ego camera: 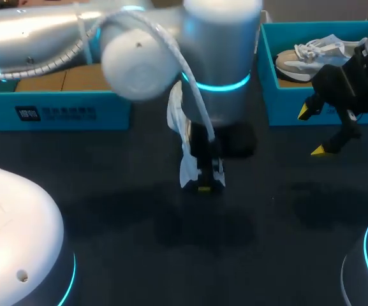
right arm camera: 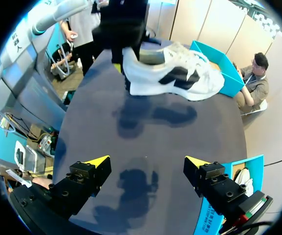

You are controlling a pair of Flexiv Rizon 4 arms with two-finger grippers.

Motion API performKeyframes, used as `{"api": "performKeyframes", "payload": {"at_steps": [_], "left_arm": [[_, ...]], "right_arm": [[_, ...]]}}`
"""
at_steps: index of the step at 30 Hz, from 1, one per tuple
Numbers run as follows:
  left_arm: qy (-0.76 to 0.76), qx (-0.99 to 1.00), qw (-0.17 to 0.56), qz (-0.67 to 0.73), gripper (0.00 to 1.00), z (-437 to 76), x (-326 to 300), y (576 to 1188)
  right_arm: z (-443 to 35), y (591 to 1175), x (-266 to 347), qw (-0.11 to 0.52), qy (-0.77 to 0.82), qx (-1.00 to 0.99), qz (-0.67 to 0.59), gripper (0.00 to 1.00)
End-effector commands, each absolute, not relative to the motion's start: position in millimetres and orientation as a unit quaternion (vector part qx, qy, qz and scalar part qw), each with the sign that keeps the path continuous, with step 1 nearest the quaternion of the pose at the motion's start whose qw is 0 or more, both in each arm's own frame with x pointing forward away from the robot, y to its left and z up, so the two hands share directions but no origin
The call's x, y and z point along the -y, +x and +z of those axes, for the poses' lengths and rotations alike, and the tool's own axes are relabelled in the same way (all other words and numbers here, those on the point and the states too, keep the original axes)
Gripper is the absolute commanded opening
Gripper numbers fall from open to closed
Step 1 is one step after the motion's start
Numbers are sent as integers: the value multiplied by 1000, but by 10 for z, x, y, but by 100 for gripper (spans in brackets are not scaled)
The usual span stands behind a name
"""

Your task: Take the shoe out of the shoebox, open the shoe tongue, remove and reinsert the insole, then place the shoe into the shoebox

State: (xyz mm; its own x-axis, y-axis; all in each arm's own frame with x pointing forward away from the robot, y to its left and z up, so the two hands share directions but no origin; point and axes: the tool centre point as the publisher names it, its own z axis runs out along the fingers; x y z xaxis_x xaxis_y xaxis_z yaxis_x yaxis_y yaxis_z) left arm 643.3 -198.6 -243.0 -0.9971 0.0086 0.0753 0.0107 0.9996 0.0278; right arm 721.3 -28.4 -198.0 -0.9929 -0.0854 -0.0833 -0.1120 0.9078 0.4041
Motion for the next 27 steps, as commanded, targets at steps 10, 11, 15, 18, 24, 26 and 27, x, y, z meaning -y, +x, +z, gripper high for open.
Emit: {"api": "performKeyframes", "payload": {"at_steps": [10,11,15,18,24,26,27], "left_arm": [[-57,997,48,17,0,-1754,1831,6433],[-61,997,49,16,0,-1746,1817,6441],[-75,996,44,8,0,-1714,1680,6525],[-72,997,41,5,0,-1697,1523,6623],[-59,997,47,-8,0,-1689,1187,6874],[-57,997,61,-5,0,-1691,1100,6955],[-59,996,66,-7,0,-1694,1047,7007]], "right_arm": [[-1990,7220,279,32,-50,-976,208,100],[-1990,7220,279,32,-50,-976,208,100],[-1990,7220,279,32,-50,-976,208,100],[-1990,7220,279,32,-50,-976,208,100],[-1990,7220,279,32,-50,-976,208,100],[-1990,7220,279,32,-50,-976,208,100],[-1990,7220,279,32,-50,-976,208,100]]}}
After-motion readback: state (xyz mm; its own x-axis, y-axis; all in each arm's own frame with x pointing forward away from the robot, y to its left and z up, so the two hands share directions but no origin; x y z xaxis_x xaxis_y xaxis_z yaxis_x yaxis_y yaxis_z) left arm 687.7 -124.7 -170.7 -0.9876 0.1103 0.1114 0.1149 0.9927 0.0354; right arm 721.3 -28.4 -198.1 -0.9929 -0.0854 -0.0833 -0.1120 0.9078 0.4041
